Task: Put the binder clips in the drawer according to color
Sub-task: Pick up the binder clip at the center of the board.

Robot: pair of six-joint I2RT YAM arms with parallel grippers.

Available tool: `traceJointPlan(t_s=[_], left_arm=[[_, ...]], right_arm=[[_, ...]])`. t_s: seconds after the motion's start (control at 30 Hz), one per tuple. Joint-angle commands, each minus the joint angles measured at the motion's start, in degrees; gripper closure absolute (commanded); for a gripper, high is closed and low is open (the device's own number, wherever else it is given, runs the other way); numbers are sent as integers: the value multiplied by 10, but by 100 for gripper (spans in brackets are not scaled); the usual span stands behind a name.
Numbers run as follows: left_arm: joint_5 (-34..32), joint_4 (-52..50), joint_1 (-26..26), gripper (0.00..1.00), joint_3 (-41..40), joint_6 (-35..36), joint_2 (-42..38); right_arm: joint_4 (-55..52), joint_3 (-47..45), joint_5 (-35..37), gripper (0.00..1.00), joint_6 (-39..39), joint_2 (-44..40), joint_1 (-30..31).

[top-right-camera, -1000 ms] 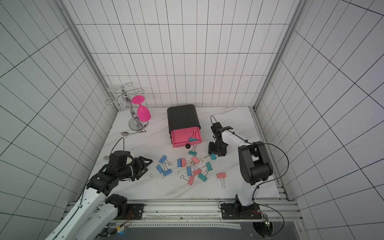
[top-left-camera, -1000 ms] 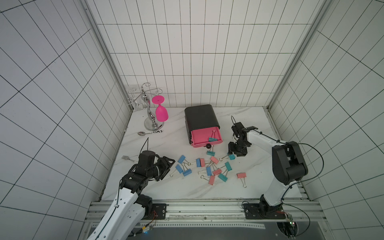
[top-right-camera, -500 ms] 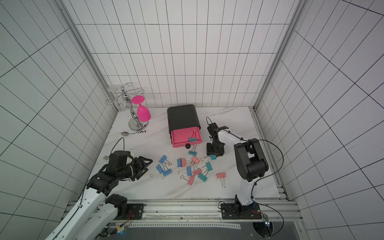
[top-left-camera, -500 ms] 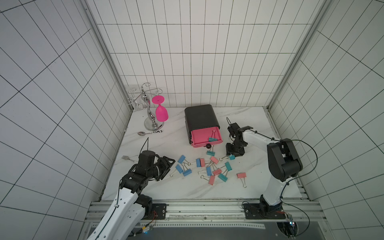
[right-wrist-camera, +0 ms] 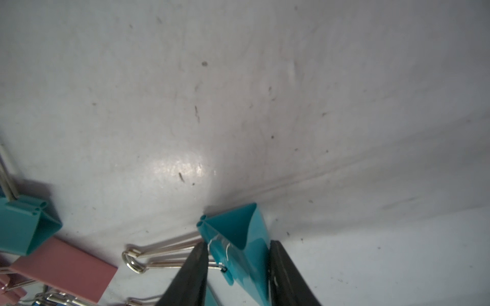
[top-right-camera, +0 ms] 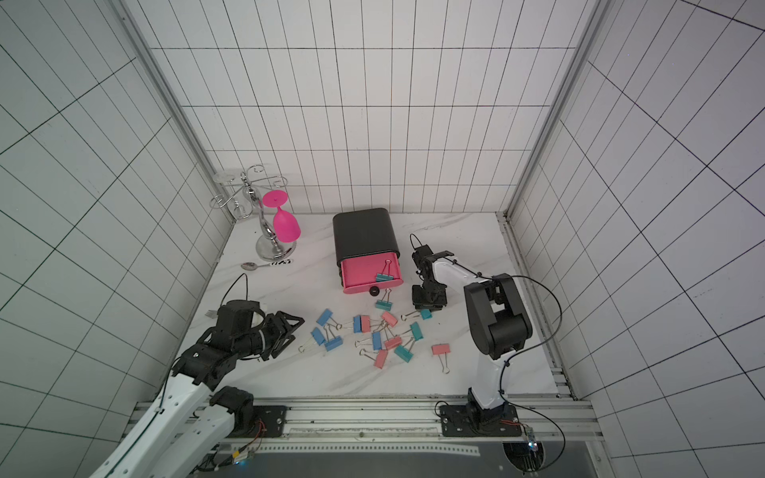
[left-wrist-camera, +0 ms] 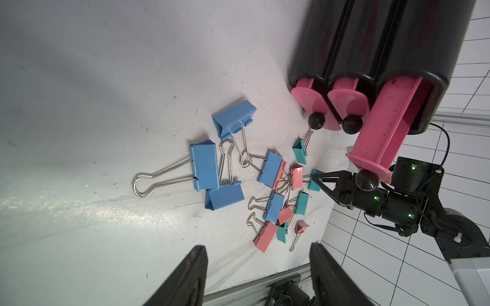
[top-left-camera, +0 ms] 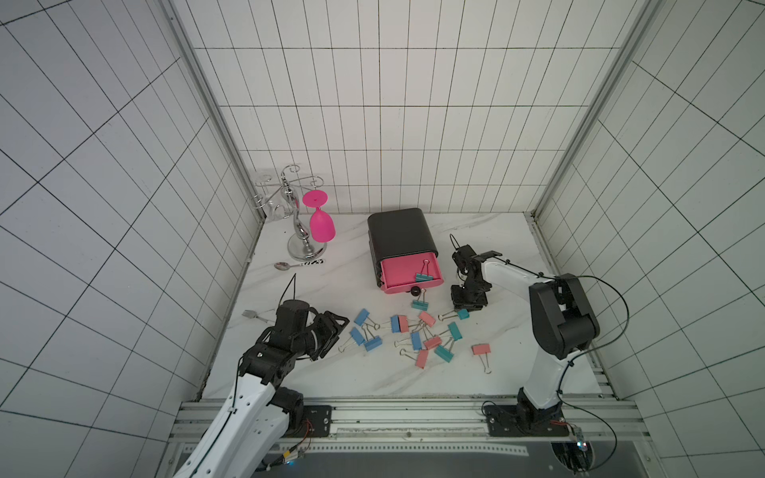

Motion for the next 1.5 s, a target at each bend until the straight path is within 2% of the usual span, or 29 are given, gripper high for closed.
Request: traceJointPlan(t_s=[0.0, 0.5, 0.67, 0.97, 1.03, 1.13, 1.33, 1.47], left_arm=[[4, 8, -3, 35, -2, 1, 0], [6, 19, -3, 35, 1, 2, 8], [6, 21, -3, 35, 5, 4, 13], [6, 20, -3, 35, 5, 2, 6], [6, 18, -3, 35, 5, 2, 3], [4, 14, -3, 35, 5, 1, -2], [2, 14, -3, 35, -1, -6, -15], [2, 15, -3, 35, -5, -9, -19]], right_arm=[[-17, 1, 21, 64, 5, 5, 2], [5, -65, -1, 80, 67, -51, -47], [34, -107, -33, 81, 135, -79, -72], [110, -179, -88, 79, 323, -160, -89], [119, -182, -94, 77, 344, -176, -90], [115, -172, -96, 67, 348, -192, -90], [59, -136, -66, 45, 286, -196, -90], [29, -140, -51, 41, 259, -216, -89]])
